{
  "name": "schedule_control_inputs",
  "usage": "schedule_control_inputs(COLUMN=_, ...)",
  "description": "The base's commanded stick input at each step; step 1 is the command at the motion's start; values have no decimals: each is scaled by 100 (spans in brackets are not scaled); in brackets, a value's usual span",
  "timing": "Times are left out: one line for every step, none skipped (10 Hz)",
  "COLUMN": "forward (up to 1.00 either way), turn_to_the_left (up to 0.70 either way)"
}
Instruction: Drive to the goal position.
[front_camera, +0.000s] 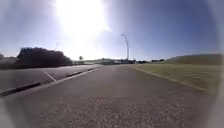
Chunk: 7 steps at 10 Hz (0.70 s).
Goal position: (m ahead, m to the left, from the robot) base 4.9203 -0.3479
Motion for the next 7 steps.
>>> schedule_control_inputs(forward=100, turn_to_the_left=1)
schedule_control_inputs(forward=100, turn_to_the_left=1)
schedule_control_inputs(forward=100, turn_to_the_left=1)
schedule_control_inputs(forward=100, turn_to_the_left=1)
schedule_control_inputs(forward=100, turn_to_the_left=1)
schedule_control_inputs(forward=100, turn_to_the_left=1)
schedule_control_inputs(forward=100, turn_to_the_left=1)
